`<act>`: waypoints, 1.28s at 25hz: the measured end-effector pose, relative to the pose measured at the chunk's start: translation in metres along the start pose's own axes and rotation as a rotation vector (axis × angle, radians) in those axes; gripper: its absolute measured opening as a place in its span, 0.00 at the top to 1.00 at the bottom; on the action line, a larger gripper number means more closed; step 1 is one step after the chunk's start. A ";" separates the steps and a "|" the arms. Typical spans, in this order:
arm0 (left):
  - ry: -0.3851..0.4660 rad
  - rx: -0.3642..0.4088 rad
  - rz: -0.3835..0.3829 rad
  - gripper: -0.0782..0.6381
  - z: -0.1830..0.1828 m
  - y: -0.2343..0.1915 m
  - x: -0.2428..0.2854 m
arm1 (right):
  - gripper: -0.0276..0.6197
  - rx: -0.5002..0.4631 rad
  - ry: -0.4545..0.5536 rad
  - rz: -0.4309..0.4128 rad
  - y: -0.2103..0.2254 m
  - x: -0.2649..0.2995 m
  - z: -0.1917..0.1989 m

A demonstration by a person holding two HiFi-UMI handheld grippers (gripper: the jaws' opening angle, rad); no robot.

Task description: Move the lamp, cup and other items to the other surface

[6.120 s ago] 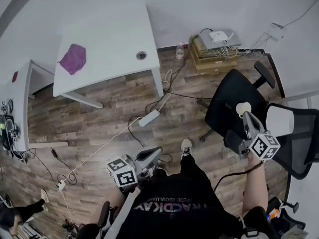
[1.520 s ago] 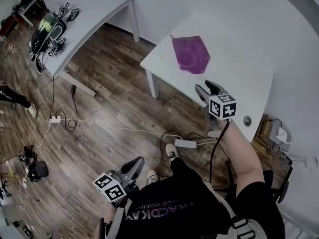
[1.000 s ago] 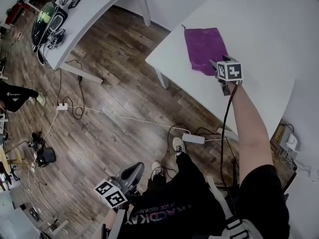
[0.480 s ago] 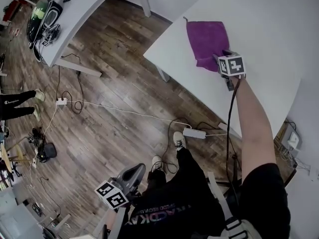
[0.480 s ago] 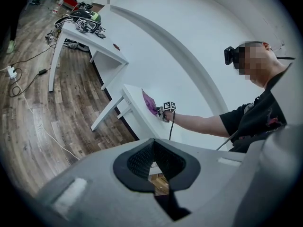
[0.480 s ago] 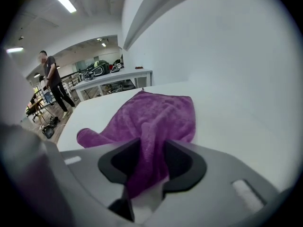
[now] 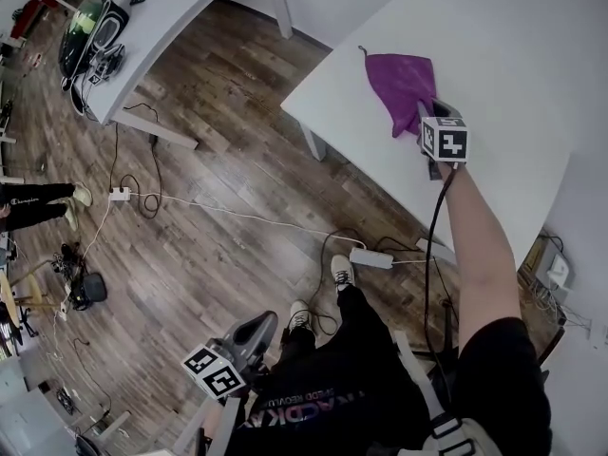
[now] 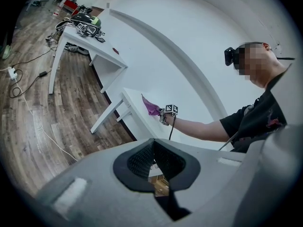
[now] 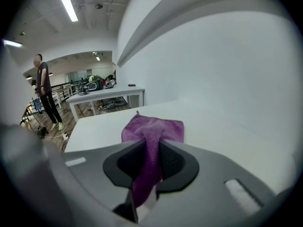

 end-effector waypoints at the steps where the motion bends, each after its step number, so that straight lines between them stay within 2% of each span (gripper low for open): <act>1: 0.001 0.004 0.007 0.89 0.000 0.001 -0.001 | 0.85 0.006 0.025 0.004 -0.002 -0.008 -0.004; 10: 0.010 0.044 0.069 0.89 0.003 0.008 -0.016 | 0.86 0.051 0.208 0.000 -0.030 -0.080 -0.040; 18: 0.010 0.106 0.153 0.89 0.005 0.019 -0.037 | 0.86 0.082 0.359 -0.037 -0.074 -0.170 -0.062; 25: 0.007 0.152 0.215 0.89 0.007 0.022 -0.062 | 0.86 0.109 0.439 -0.078 -0.121 -0.245 -0.065; 32: 0.004 0.196 0.273 0.89 0.011 0.027 -0.082 | 0.86 0.147 0.486 -0.126 -0.176 -0.318 -0.045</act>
Point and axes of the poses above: the fingertips, and each gripper's own axes: x forward along the fingers, y to its right, z out of its underside, the point moved 2 cm from there along -x, backward along the fingers, and after that the axes turned 6 degrees about -x, right-handed, at the moved point
